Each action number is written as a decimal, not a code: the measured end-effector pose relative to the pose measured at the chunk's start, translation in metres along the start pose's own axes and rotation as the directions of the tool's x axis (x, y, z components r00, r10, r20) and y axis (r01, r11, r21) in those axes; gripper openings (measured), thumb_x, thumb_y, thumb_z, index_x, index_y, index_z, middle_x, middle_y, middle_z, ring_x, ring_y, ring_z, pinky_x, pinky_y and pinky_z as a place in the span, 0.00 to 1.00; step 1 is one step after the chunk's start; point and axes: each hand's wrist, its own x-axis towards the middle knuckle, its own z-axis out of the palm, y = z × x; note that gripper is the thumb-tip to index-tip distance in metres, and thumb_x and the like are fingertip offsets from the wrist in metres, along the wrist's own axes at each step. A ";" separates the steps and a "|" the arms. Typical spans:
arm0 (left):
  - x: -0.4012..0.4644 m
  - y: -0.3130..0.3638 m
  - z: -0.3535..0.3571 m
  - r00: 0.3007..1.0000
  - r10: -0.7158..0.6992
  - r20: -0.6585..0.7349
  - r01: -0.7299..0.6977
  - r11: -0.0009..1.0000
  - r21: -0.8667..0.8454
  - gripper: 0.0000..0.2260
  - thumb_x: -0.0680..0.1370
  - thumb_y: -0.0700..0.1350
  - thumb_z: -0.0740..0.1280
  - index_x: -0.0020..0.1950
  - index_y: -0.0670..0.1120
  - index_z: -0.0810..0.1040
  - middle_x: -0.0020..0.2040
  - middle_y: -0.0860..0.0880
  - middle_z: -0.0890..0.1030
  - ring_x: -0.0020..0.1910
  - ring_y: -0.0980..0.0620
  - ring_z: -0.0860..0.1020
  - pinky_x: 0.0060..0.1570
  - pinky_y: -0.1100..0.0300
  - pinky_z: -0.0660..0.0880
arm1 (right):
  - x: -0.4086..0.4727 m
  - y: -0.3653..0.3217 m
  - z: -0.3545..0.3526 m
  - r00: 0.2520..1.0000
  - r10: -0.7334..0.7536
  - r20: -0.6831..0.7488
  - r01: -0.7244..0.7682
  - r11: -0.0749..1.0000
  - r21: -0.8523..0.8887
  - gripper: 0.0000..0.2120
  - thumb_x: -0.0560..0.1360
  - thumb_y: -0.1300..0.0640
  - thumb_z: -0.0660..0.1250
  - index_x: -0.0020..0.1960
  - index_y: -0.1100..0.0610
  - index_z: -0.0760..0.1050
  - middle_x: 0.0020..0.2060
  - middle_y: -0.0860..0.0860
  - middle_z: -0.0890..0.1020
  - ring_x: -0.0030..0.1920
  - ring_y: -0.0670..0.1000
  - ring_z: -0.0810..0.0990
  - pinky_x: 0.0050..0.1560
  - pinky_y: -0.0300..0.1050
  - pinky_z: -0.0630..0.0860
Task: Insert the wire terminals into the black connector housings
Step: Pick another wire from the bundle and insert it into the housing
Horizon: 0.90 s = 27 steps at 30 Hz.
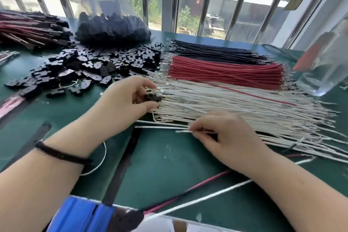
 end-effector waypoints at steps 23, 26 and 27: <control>-0.022 0.025 0.014 0.993 0.031 0.115 0.046 0.793 -0.607 0.09 0.62 0.43 0.72 0.41 0.50 0.82 0.44 0.50 0.86 0.43 0.55 0.84 0.42 0.70 0.77 | -0.004 -0.003 -0.002 0.968 -0.023 -0.251 0.076 0.976 0.203 0.06 0.71 0.56 0.68 0.45 0.46 0.80 0.38 0.38 0.80 0.39 0.42 0.79 0.35 0.34 0.73; -0.023 0.024 0.011 0.993 -0.015 0.121 0.086 0.786 -0.613 0.12 0.60 0.43 0.75 0.42 0.50 0.83 0.39 0.46 0.85 0.36 0.54 0.83 0.37 0.69 0.77 | -0.004 -0.001 -0.002 0.962 -0.035 -0.270 0.091 0.977 0.196 0.06 0.71 0.56 0.69 0.44 0.46 0.80 0.37 0.38 0.79 0.37 0.42 0.78 0.34 0.30 0.70; -0.023 0.025 0.010 0.990 -0.022 0.140 0.105 0.781 -0.616 0.13 0.59 0.44 0.75 0.43 0.50 0.84 0.38 0.46 0.85 0.34 0.55 0.82 0.35 0.69 0.76 | -0.004 -0.001 -0.002 0.961 -0.040 -0.273 0.095 0.977 0.193 0.06 0.71 0.55 0.69 0.44 0.45 0.79 0.37 0.38 0.79 0.36 0.41 0.78 0.34 0.29 0.70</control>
